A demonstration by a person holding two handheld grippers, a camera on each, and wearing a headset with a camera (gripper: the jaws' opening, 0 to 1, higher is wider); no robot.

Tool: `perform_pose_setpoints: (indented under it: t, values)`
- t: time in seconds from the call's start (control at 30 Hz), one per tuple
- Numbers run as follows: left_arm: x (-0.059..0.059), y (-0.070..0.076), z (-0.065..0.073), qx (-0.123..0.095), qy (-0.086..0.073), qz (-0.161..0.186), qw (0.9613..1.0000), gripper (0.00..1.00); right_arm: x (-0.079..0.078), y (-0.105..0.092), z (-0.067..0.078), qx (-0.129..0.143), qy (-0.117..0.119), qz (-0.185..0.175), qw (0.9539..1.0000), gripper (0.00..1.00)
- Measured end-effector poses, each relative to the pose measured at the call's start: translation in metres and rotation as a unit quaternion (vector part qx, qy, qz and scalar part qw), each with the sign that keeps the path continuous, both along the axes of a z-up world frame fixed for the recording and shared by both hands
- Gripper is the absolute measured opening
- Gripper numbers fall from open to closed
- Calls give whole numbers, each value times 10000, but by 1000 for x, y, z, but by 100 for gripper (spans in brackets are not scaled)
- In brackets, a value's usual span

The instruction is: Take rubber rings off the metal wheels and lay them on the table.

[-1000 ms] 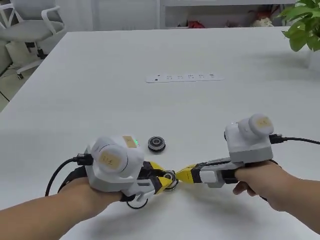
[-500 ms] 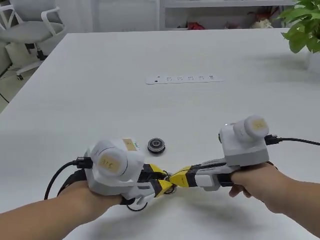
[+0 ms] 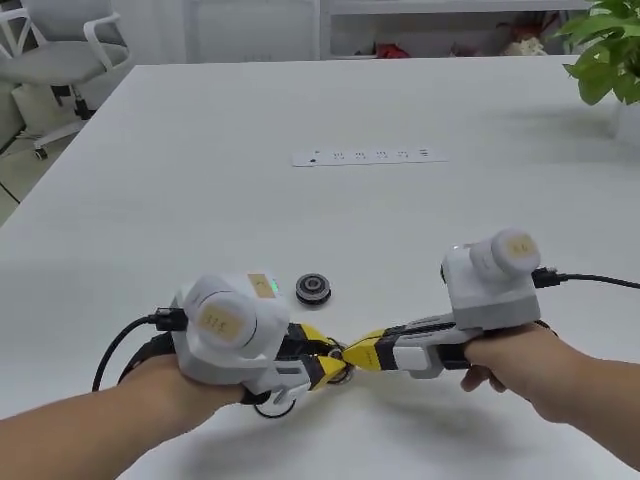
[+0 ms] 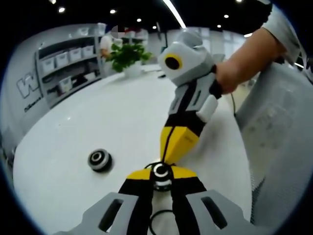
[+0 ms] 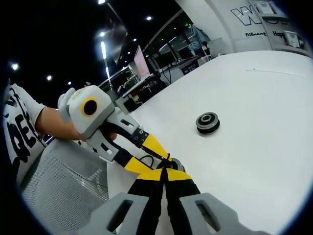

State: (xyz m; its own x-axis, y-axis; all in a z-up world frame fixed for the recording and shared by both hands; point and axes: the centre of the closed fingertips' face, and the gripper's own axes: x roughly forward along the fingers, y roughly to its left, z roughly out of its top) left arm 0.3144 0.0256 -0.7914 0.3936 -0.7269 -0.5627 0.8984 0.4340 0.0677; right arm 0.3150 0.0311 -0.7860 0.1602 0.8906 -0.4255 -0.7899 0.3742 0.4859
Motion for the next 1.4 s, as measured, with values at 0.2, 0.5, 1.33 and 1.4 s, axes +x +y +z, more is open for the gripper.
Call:
perform_pose_setpoints:
  t: [0.2,0.5,1.33,1.4]
  values:
    - [-3,-1,5,7,-21,-149,9999,22,1,-1,2,24,1,-13,10000,0]
    - [-11,4,15,-122,36,-232,9997,28,-1,0,6,69,26,18,10000,0]
    - [-20,34,48,-590,42,-90,9982,45,-15,13,30,306,111,121,9994,0]
    - [-22,36,49,-596,34,-94,9982,47,-16,14,32,334,124,128,9993,0]
